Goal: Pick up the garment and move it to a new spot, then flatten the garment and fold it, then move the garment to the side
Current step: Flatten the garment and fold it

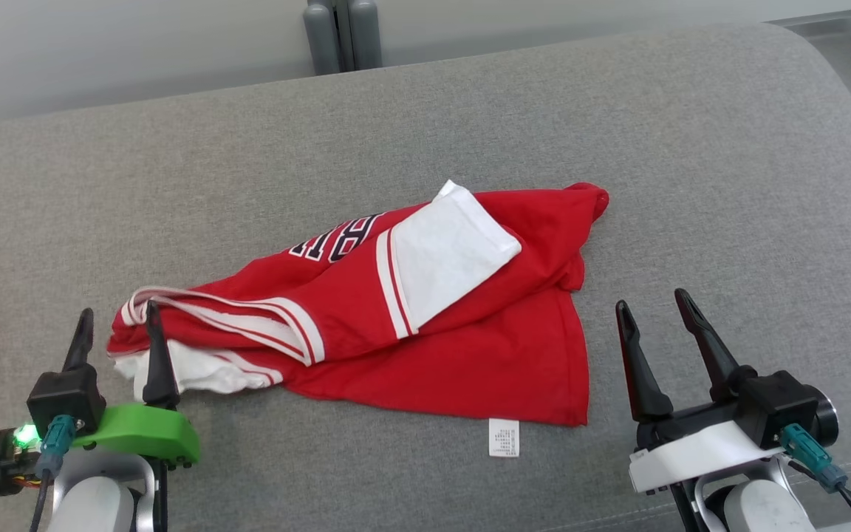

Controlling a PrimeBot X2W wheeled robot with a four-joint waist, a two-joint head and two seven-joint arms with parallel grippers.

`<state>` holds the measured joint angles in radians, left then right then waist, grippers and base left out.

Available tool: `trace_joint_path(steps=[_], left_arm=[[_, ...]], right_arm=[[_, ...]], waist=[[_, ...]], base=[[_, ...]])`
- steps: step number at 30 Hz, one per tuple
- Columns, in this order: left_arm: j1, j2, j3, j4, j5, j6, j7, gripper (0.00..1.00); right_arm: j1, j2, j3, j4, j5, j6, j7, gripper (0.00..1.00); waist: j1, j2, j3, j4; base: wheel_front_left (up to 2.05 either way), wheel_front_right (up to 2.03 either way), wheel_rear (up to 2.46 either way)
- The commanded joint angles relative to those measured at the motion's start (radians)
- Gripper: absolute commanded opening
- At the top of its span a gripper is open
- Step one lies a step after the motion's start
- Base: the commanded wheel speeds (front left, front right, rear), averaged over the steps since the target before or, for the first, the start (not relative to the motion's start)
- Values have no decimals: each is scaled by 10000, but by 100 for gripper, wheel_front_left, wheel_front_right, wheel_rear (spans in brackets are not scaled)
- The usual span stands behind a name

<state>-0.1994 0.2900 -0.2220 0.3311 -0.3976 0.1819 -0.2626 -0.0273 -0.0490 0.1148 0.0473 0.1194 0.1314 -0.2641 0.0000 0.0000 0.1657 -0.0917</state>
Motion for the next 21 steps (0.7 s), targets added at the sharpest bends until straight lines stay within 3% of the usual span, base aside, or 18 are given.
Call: trace_joint_path(steps=[1, 5, 8, 12, 21], left_arm=[[254, -44, 177, -265, 382, 270, -29, 100], [532, 67, 91, -1370, 1682, 842, -19, 100], [395, -85, -496, -2032, 2371, 756, -19, 100], [-442, -585, -1758, -2108, 2961, 206, 101, 100], [-2784, -1882, -4535, 48, 4282, -1363, 1109, 100]], right_arm=[[-120, -24, -32, -6, 42, -14, -6, 100], [-79, -22, -82, -29, 101, -14, -6, 100], [-80, -24, -108, -40, 86, -14, -6, 100], [-269, -24, -63, -49, 82, -14, -6, 100], [-733, -22, 46, -120, 196, -14, -6, 100]], waist=[[0, 0, 43, -61], [0, 0, 78, -91], [0, 0, 154, -73], [0, 0, 347, -101], [0, 0, 1106, -594]], base=[[0, 0, 0], [0, 0, 0], [0, 0, 0], [0, 0, 0], [0, 0, 0]])
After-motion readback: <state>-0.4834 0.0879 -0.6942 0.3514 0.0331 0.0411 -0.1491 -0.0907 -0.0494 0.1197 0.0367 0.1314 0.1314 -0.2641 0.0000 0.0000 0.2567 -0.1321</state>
